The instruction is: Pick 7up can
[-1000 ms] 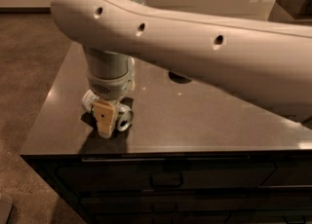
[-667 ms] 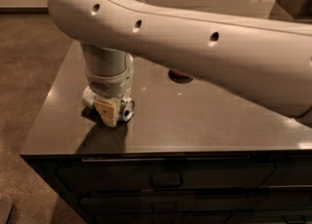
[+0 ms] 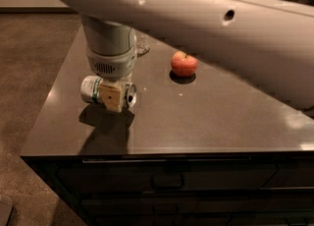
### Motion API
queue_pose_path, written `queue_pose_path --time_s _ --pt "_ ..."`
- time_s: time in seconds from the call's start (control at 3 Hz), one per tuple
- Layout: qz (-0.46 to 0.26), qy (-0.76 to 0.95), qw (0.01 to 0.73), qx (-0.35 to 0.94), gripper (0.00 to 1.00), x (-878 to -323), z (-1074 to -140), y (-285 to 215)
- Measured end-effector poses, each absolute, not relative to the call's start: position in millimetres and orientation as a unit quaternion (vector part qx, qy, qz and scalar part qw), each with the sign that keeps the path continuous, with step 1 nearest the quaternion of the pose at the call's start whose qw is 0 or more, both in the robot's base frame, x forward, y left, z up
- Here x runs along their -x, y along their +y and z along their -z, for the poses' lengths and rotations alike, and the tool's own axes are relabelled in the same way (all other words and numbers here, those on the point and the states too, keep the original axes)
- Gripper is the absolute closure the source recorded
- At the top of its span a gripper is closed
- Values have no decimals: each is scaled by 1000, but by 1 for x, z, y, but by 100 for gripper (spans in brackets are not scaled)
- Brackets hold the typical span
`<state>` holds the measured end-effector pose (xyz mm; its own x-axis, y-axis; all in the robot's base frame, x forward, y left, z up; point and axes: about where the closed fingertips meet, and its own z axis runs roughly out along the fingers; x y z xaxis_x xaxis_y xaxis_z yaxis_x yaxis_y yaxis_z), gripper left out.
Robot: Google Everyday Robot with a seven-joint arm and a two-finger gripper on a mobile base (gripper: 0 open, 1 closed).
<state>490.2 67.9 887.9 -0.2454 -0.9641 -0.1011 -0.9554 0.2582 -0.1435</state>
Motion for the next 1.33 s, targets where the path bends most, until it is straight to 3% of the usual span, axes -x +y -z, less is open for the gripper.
queue_pose_path --time_s 0.33,1.33 --pt "35 766 88 635 100 -497 -920 60" --pt "29 732 131 668 100 -515 -979 65"
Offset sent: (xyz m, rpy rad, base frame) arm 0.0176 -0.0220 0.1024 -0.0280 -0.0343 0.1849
